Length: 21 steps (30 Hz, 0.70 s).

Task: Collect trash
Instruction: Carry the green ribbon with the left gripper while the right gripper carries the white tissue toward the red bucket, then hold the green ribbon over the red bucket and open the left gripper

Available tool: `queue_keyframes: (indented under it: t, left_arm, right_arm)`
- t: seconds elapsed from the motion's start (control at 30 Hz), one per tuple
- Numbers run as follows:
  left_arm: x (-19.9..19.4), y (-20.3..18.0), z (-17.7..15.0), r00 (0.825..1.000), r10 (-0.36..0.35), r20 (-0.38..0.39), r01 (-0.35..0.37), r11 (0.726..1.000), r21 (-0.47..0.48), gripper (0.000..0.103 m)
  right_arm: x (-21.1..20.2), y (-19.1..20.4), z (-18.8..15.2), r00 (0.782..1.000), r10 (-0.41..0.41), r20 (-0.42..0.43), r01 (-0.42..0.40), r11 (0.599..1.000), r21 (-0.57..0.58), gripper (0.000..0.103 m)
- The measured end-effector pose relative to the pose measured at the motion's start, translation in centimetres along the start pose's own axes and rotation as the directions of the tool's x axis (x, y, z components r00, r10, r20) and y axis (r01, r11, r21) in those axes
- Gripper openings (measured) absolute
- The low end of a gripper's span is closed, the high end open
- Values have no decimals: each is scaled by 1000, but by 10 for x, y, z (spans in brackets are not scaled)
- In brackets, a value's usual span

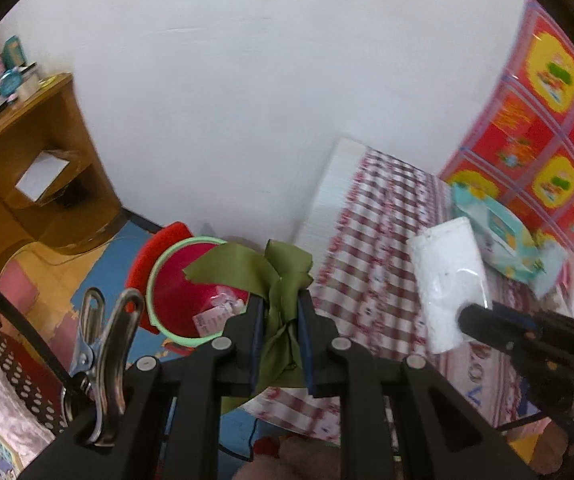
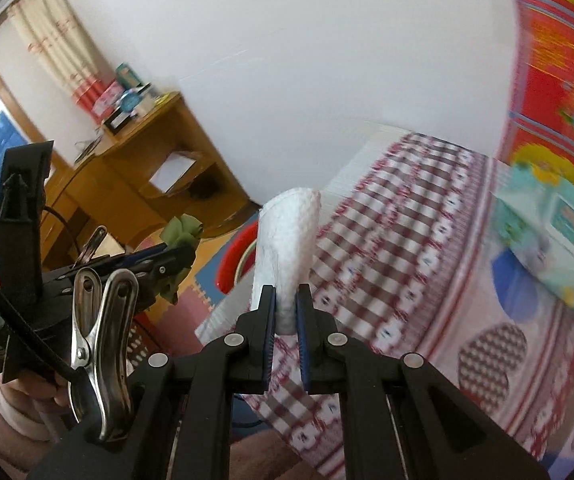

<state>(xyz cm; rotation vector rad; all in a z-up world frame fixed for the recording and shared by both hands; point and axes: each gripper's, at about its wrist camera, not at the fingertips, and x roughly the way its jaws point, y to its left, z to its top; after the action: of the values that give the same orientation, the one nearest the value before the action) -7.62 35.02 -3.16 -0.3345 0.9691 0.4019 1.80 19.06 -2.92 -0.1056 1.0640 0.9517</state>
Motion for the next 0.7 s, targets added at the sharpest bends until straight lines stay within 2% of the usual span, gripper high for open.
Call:
queue_keyframes:
  t: [0.2, 0.33, 0.7]
  left_arm:
    - [13, 35, 12, 999, 31, -10, -31, 998, -49, 16]
    - [30, 58, 19, 999, 26, -31, -28, 998, -57, 16]
    - [106, 121, 42, 991, -11, -134, 5, 999, -41, 16]
  right_arm:
    - [28, 16, 20, 999, 31, -32, -32, 999, -30, 11]
    - [48, 29, 31, 999, 30, -42, -32, 999, -26, 11]
    - [108, 56, 59, 997, 0, -79, 2, 1000, 22, 11]
